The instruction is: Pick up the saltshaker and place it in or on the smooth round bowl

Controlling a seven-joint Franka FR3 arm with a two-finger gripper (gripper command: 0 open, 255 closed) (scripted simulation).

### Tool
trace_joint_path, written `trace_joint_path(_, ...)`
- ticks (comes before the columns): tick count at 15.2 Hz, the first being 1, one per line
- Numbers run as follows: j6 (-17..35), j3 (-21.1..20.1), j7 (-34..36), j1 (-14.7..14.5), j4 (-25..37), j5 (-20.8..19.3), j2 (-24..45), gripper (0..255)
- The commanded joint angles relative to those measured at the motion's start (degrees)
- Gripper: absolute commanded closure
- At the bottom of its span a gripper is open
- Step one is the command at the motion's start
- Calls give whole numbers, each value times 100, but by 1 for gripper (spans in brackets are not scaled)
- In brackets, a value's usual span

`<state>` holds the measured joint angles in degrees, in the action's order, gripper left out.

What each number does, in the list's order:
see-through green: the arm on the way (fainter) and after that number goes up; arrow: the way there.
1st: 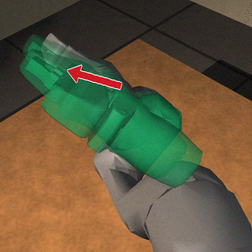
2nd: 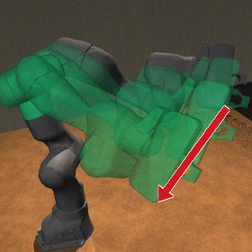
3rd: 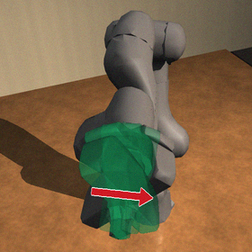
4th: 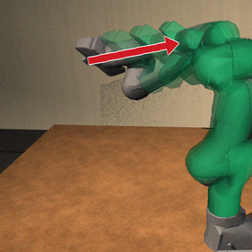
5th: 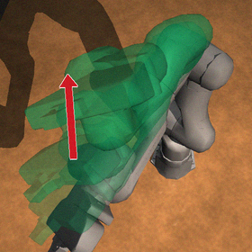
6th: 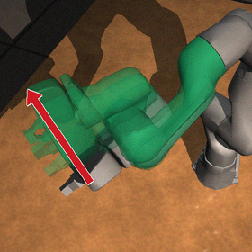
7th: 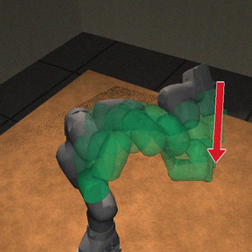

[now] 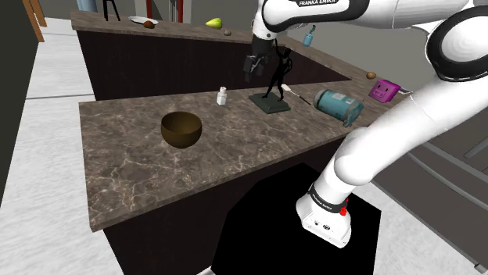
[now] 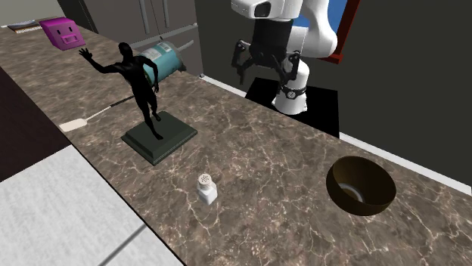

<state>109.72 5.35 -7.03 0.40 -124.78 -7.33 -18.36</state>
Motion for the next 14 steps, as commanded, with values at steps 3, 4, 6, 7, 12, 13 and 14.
trace_joint_path(3,368,104,-122,39,492,3,875,0)
trace_joint_path(4,440,123,-148,49,635,11,1095,0)
trace_joint_path(6,562,158,-202,68,944,34,1537,0)
trace_joint_path(7,614,174,-230,79,1110,48,1760,0)
trace_joint_path(12,763,228,-374,157,2065,143,2892,0)
trace_joint_path(13,771,234,-402,177,2284,164,3123,0)
trace_joint_path(14,771,238,-430,198,2512,187,3357,0)
